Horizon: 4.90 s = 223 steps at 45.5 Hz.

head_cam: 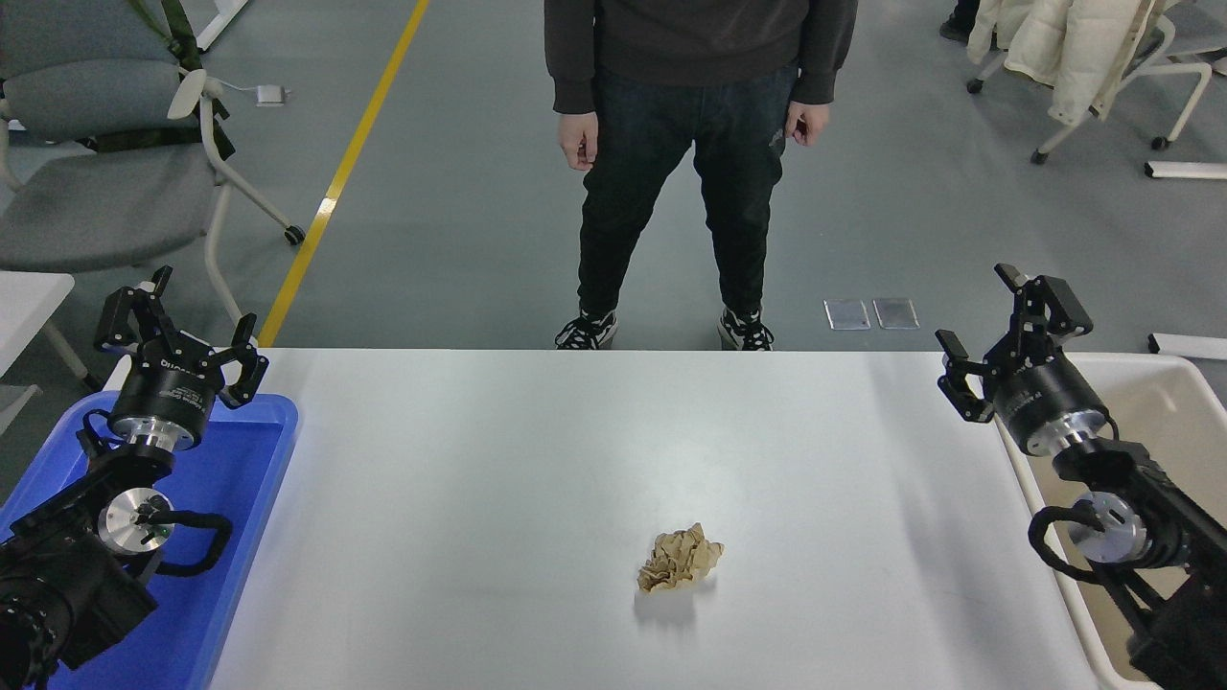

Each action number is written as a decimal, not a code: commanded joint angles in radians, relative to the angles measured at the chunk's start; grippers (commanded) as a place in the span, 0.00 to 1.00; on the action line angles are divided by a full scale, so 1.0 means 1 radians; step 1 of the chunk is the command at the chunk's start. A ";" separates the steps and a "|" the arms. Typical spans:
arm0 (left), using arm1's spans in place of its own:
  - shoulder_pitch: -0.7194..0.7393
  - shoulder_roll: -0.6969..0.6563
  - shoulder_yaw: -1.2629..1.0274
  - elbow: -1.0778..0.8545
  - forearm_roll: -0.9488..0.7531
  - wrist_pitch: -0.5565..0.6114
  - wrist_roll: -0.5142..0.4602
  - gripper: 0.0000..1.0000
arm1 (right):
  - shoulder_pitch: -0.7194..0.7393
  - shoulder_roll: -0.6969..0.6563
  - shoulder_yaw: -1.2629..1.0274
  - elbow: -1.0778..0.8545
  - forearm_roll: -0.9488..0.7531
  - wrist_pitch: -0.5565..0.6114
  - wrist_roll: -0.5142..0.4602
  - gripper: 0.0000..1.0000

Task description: Clean the table surface

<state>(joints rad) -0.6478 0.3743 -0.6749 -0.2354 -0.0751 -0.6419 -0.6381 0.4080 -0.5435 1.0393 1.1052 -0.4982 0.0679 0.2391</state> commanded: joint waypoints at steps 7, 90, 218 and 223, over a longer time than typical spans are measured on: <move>0.000 0.000 0.002 0.001 0.000 0.001 0.000 1.00 | 0.092 -0.294 -0.234 0.258 -0.043 -0.014 -0.116 1.00; 0.000 0.000 0.002 0.001 0.000 -0.001 0.000 1.00 | 0.586 0.281 -1.231 0.226 -0.892 -0.034 -0.573 1.00; 0.000 0.000 0.002 -0.001 0.000 -0.001 0.000 1.00 | 0.725 -0.019 -1.187 0.347 -0.613 -0.174 -0.343 0.00; 0.000 0.000 0.000 0.001 0.000 -0.001 0.000 1.00 | 0.794 -0.111 -1.180 0.403 -0.565 -0.129 -0.343 0.00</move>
<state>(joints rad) -0.6473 0.3743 -0.6743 -0.2352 -0.0752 -0.6427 -0.6381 1.0733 -0.4612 -0.1558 1.3473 -1.1664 -0.1264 -0.1055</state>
